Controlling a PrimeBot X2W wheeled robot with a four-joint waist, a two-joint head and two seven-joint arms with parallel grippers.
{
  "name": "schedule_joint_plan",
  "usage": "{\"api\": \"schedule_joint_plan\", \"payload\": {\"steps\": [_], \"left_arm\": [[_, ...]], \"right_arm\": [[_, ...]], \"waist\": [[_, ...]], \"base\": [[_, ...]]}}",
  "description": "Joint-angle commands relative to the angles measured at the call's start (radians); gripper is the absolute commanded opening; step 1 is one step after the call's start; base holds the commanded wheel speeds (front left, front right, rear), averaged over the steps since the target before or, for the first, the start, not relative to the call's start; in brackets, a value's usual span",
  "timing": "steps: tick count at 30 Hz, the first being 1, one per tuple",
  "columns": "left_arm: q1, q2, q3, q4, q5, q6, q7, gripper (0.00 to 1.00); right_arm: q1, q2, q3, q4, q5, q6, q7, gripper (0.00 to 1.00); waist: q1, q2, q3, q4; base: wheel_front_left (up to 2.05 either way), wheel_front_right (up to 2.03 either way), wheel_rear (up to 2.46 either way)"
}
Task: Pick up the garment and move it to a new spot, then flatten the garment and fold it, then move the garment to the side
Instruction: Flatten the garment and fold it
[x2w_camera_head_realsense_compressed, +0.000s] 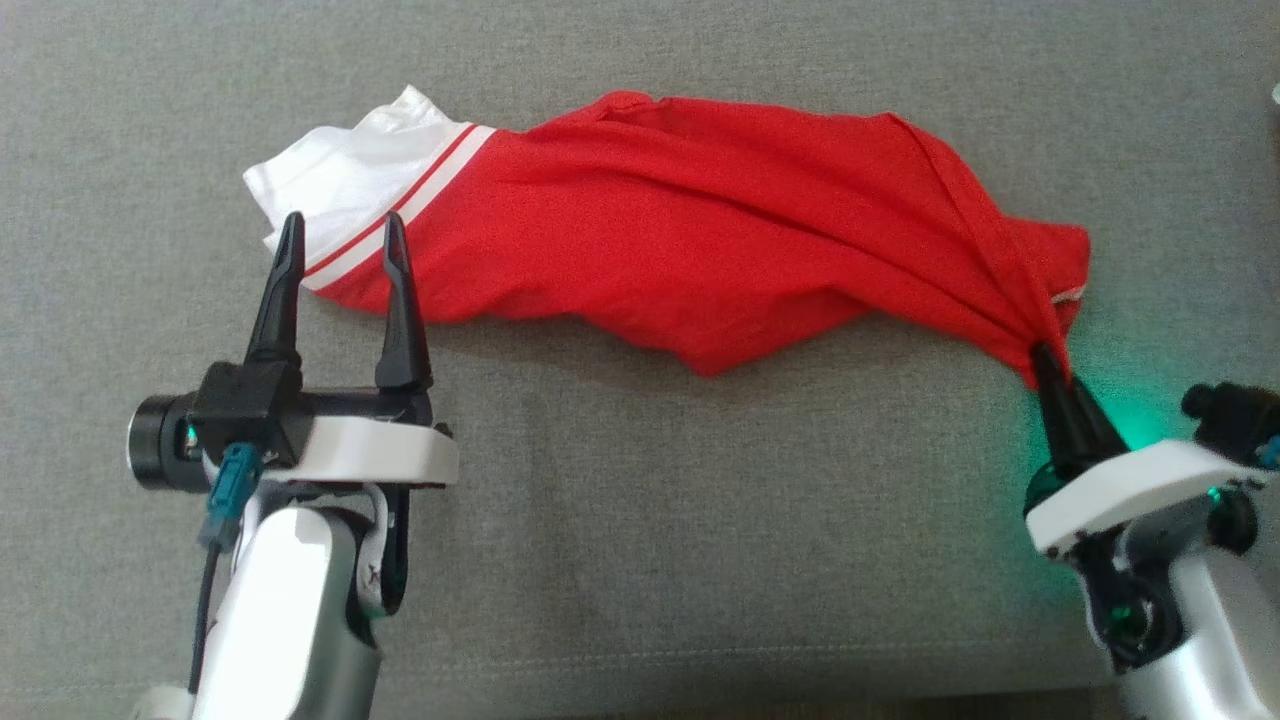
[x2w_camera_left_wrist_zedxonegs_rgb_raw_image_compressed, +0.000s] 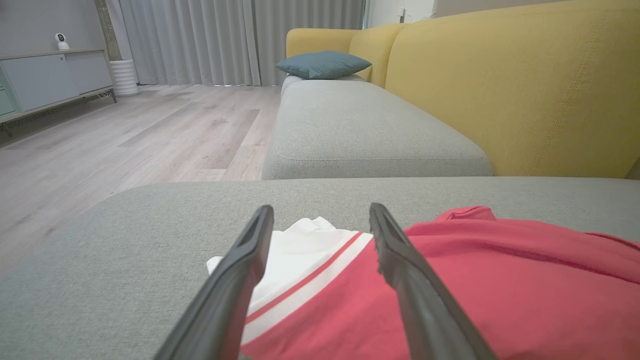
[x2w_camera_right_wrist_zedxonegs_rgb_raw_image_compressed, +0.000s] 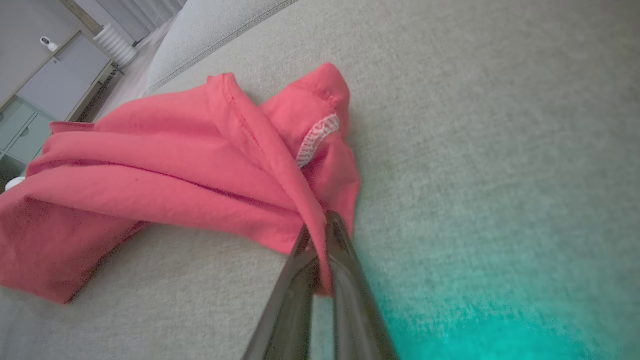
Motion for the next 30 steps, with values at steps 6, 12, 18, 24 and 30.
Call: {"api": "schedule_joint_plan", "payload": {"steps": [6,12,18,24,30], "left_arm": [[-0.008,0.012,0.042,-0.022,0.011,-0.006,-0.005,1.0],[0.005,0.012,0.047,-0.014,0.011,-0.005,-0.005,1.0],[0.036,0.011,0.056,-0.001,0.004,-0.001,-0.005,1.0],[0.074,0.015,0.066,0.005,-0.001,0.002,-0.005,1.0],[0.098,0.023,0.065,0.006,0.001,0.003,-0.005,1.0]], "right_arm": [[0.097,0.056,-0.001,-0.054,-0.047,0.007,0.004,0.0],[0.159,0.092,-0.011,-0.057,-0.102,0.007,0.016,0.0],[0.182,0.11,-0.019,-0.08,-0.149,0.007,-0.023,1.0],[0.17,0.096,-0.046,-0.237,-0.249,0.007,-0.114,1.0],[0.148,0.073,-0.068,-0.394,-0.325,0.007,-0.126,1.0]], "waist": [[0.0,-0.0001,-0.013,0.003],[0.0,-0.0001,-0.034,0.009],[0.0,-0.0001,-0.075,0.007],[0.0,-0.0001,-0.114,-0.002],[0.0,-0.0001,-0.141,-0.007]], "base": [[0.0,0.0,0.0],[0.0,0.0,0.0],[0.0,0.0,0.0],[0.0,0.0,0.0],[0.0,0.0,0.0]]}}
